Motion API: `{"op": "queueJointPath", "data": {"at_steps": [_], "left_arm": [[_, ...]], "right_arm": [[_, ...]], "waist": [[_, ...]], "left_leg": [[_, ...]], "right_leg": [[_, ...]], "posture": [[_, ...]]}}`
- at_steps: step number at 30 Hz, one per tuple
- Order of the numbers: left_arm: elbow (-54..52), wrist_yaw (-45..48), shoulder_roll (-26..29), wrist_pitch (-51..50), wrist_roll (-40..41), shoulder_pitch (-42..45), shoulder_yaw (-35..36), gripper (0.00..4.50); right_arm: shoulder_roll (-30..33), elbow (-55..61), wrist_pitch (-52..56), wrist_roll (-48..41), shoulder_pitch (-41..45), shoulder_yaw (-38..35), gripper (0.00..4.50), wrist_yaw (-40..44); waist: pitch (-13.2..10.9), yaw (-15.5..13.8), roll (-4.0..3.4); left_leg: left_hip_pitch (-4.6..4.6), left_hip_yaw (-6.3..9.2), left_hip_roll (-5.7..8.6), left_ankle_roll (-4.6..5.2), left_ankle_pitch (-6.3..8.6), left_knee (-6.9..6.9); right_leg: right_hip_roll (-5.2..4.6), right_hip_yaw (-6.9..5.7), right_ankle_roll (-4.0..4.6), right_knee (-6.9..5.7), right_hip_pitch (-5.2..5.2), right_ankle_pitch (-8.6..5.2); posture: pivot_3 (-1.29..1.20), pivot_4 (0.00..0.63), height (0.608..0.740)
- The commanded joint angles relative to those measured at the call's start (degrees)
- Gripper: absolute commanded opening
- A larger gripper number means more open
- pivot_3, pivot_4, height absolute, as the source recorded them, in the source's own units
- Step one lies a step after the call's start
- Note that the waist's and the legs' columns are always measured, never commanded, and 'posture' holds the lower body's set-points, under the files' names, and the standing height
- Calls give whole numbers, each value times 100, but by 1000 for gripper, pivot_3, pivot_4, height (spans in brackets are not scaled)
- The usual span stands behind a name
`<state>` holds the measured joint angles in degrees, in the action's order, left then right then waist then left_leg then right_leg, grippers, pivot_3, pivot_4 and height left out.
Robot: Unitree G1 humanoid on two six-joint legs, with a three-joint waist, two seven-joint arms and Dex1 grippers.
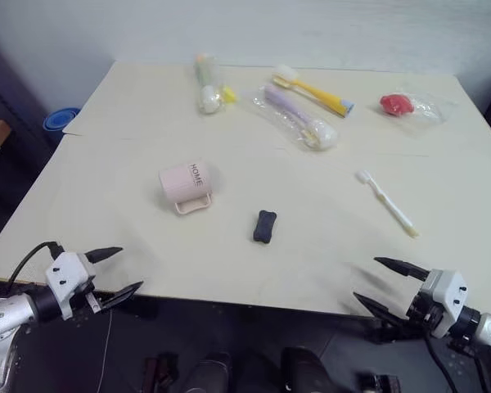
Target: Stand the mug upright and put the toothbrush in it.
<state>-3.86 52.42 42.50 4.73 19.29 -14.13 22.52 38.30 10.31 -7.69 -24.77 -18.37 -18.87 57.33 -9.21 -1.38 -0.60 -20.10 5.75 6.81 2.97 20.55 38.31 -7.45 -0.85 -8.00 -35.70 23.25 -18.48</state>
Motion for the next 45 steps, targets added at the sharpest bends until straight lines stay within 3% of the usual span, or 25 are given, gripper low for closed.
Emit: {"op": "queueJointPath", "data": {"at_steps": [1, 24, 27, 32, 38, 45], "left_arm": [[-120, -69, 52, 95, -65, 29, 95, 4500], [-263, 119, 157, -324, 139, 262, 12, 4500], [-440, 502, 504, -1255, 509, 242, -113, 4500], [-595, 860, 844, -1561, 612, 1209, -588, 4500], [-361, 1093, -59, -1573, 281, 3228, -2237, 4500], [2020, 925, -1670, -606, -734, 5102, -3376, 4500]], "right_arm": [[-129, -16, -223, -50, 258, 38, 4481, -20], [-172, 479, 83, 40, 261, 144, 4481, -349], [-195, 514, 77, 19, 258, 154, 4481, -335], [-425, 929, 321, -772, 429, 50, 4481, -339], [-550, 1485, 171, -871, 322, 158, 4481, -244], [-511, 1692, 406, -984, -54, 61, 4481, -362]], "waist": [[0, 7, 0], [0, 3, 0], [0, 4, 0], [-2, -15, -1], [-1, -16, -4], [-10, -9, 16]], "left_leg": [[0, 0, -1, -1, 0, -1], [-2, 0, -3, -5, -1, 0], [-2, 0, -3, -5, -1, -1], [-4, 4, -4, -9, -4, 6], [-7, 16, 5, -11, -4, 31], [-17, 15, 18, -9, -4, 54]], "right_leg": [[1, -1, 0, -1, 1, 0], [3, -2, 2, -6, 6, 0], [3, -2, 2, -7, 7, 0], [2, -4, 3, -14, 7, 0], [3, -19, 10, -27, 3, 6], [38, -37, -9, -29, 16, 15]], "posture": [[0, 150, 740], [0, 150, 740], [0, 150, 740], [0, 150, 740], [0, 150, 740], [0, 150, 740]]}}
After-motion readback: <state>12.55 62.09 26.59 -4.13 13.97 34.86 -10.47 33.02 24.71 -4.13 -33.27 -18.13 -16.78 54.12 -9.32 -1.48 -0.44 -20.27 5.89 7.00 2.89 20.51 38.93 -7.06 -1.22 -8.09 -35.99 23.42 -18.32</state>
